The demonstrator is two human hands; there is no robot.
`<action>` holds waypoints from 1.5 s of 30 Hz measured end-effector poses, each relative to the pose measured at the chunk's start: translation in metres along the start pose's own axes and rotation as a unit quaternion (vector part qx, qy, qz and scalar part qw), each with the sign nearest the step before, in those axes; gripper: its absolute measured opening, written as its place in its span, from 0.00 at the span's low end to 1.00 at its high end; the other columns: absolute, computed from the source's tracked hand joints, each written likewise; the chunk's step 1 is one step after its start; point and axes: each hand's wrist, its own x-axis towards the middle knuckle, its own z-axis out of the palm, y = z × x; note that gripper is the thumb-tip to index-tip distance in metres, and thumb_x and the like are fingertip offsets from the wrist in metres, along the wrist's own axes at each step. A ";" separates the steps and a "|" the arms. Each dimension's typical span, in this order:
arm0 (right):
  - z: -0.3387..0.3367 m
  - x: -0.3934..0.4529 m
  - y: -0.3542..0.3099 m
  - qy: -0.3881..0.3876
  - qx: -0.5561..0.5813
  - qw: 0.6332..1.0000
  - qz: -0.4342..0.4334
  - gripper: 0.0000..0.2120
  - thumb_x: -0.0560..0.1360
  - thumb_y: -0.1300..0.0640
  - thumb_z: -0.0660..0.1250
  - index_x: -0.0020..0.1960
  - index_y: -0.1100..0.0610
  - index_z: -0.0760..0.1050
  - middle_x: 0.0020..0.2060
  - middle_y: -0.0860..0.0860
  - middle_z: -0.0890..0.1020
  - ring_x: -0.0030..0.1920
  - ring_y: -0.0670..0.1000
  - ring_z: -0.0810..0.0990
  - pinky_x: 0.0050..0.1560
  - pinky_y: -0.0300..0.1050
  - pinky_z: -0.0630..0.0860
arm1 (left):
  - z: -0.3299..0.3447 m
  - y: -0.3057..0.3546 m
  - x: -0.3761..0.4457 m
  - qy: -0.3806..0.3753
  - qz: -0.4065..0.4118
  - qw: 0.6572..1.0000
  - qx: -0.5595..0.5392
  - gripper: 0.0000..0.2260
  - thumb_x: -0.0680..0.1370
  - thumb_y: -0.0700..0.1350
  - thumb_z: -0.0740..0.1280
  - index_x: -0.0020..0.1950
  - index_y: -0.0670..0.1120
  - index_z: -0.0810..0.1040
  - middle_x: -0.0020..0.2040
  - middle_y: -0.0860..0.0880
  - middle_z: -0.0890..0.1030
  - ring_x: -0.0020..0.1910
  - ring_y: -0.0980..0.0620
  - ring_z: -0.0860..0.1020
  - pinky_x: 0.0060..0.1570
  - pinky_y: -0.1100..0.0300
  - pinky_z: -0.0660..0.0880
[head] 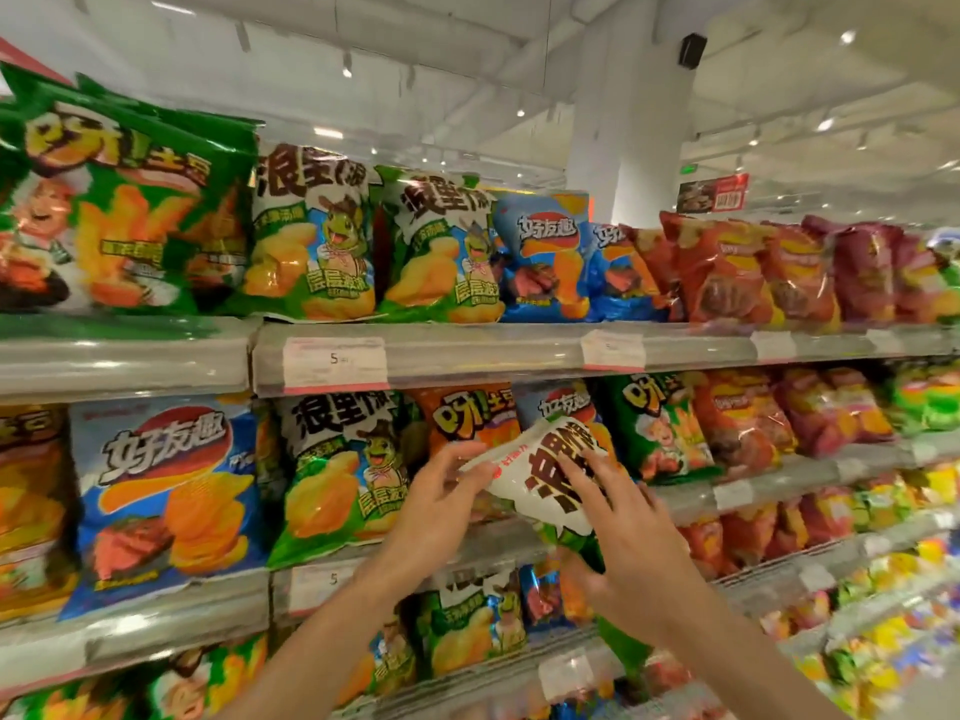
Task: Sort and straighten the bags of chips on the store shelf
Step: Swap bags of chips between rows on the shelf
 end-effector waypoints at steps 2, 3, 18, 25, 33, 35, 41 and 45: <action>0.002 0.016 0.010 0.006 -0.004 1.000 0.013 0.40 0.78 0.35 0.55 0.78 0.43 0.32 0.80 0.48 0.42 0.79 0.50 0.41 0.78 0.56 0.47 | 0.000 -0.010 0.017 0.036 0.028 0.997 0.065 0.10 0.82 0.50 0.64 0.64 0.56 0.74 0.60 0.54 0.78 0.56 0.58 0.79 0.60 0.52 0.77; 0.004 0.023 0.015 0.006 -0.001 1.000 0.024 0.40 0.79 0.36 0.54 0.78 0.43 0.32 0.80 0.48 0.42 0.79 0.51 0.41 0.78 0.57 0.46 | 0.000 -0.014 0.024 0.060 0.044 0.990 0.123 0.12 0.82 0.52 0.63 0.66 0.57 0.72 0.61 0.55 0.77 0.57 0.59 0.77 0.62 0.53 0.76; 0.014 0.083 0.077 -0.005 0.031 0.999 0.038 0.42 0.79 0.38 0.57 0.79 0.47 0.32 0.80 0.53 0.42 0.79 0.56 0.42 0.76 0.61 0.50 | 0.030 -0.039 0.077 0.090 -0.057 0.909 0.402 0.36 0.76 0.69 0.62 0.78 0.67 0.46 0.80 0.44 0.53 0.62 0.46 0.78 0.66 0.47 0.70; 0.014 0.086 0.094 0.002 0.064 0.997 0.030 0.40 0.79 0.38 0.55 0.79 0.48 0.34 0.80 0.53 0.44 0.79 0.56 0.44 0.76 0.60 0.50 | 0.039 -0.038 0.073 0.157 -0.019 0.929 0.333 0.38 0.71 0.69 0.68 0.76 0.69 0.53 0.74 0.52 0.60 0.73 0.46 0.66 0.68 0.46 0.71; 0.006 0.093 0.095 0.012 0.091 0.995 0.044 0.40 0.79 0.37 0.56 0.79 0.47 0.35 0.80 0.52 0.47 0.79 0.55 0.46 0.76 0.60 0.52 | 0.039 -0.004 0.053 0.159 0.014 0.938 0.308 0.35 0.72 0.67 0.69 0.74 0.71 0.56 0.73 0.53 0.61 0.69 0.51 0.69 0.64 0.56 0.69; 0.006 0.095 0.090 0.019 0.092 0.995 0.041 0.40 0.78 0.37 0.56 0.79 0.47 0.36 0.80 0.53 0.48 0.79 0.55 0.47 0.75 0.60 0.52 | 0.030 0.002 0.040 0.150 0.016 0.937 0.314 0.35 0.71 0.68 0.69 0.73 0.73 0.56 0.73 0.55 0.61 0.65 0.55 0.71 0.60 0.60 0.70; 0.005 0.104 0.042 0.031 0.109 0.994 -0.003 0.40 0.78 0.40 0.59 0.79 0.48 0.38 0.79 0.53 0.48 0.79 0.56 0.47 0.76 0.60 0.51 | -0.024 0.015 -0.007 0.195 0.029 0.916 0.349 0.33 0.70 0.66 0.70 0.70 0.76 0.57 0.68 0.55 0.64 0.52 0.63 0.74 0.53 0.64 0.71; 0.012 0.116 -0.013 0.052 0.122 0.990 -0.045 0.39 0.77 0.41 0.61 0.79 0.49 0.43 0.78 0.55 0.53 0.78 0.58 0.51 0.74 0.64 0.55 | -0.065 0.015 -0.040 0.232 0.021 0.900 0.369 0.37 0.68 0.68 0.69 0.74 0.70 0.59 0.66 0.53 0.64 0.46 0.59 0.73 0.51 0.63 0.72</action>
